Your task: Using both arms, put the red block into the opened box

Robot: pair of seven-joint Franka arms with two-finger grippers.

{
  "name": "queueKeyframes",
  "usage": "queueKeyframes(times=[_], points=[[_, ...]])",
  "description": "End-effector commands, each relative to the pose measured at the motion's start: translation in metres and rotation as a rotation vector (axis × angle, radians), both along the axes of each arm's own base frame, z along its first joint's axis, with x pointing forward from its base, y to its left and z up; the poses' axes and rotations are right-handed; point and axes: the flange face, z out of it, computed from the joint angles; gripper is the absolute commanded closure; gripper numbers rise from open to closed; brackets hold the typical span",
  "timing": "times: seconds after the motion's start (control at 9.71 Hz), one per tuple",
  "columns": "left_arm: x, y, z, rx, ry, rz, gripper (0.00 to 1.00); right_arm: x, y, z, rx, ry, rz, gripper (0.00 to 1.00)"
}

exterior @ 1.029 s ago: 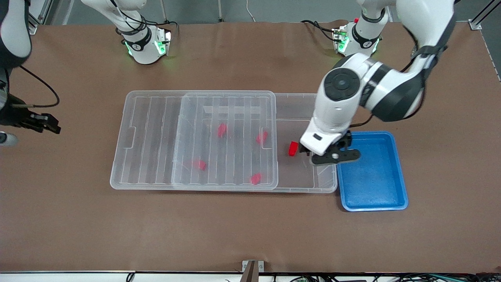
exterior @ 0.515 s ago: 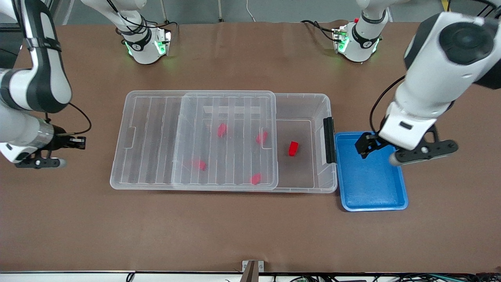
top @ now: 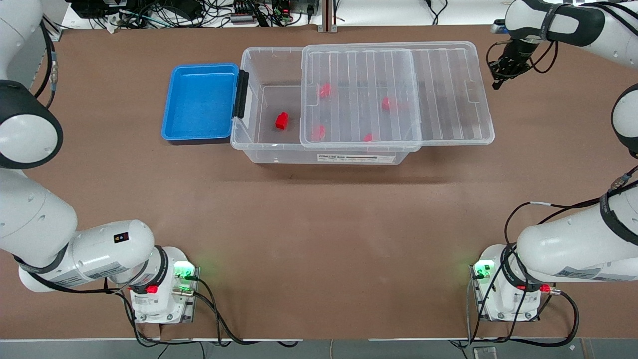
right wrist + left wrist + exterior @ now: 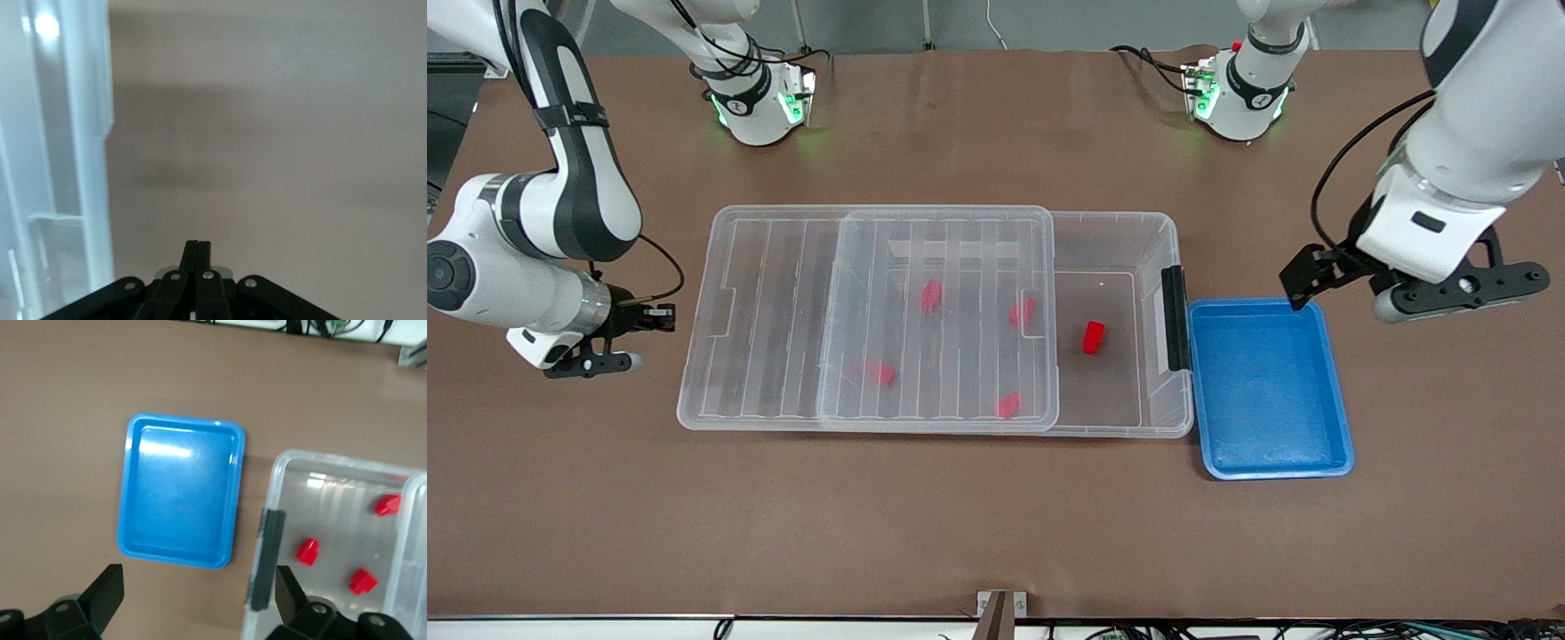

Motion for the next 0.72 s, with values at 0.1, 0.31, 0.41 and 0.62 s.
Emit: queueKeyframes(times=[0.1, 0.31, 0.41, 0.62], points=[[-0.034, 0.057, -0.006, -0.009, 0.078, -0.069, 0.0, -0.01, 0.018, 0.002, 0.063, 0.007, -0.003, 1.0], [-0.06, 0.084, -0.006, -0.039, 0.1, -0.08, 0.0, -0.01, 0.028, 0.002, 0.084, 0.015, -0.011, 1.0], [-0.071, 0.097, -0.008, -0.054, 0.111, -0.077, 0.0, -0.011, 0.032, 0.002, 0.089, 0.016, -0.011, 1.0], [-0.09, 0.102, -0.01, -0.053, 0.12, -0.074, 0.0, -0.011, 0.047, -0.001, 0.123, 0.024, -0.018, 1.0]])
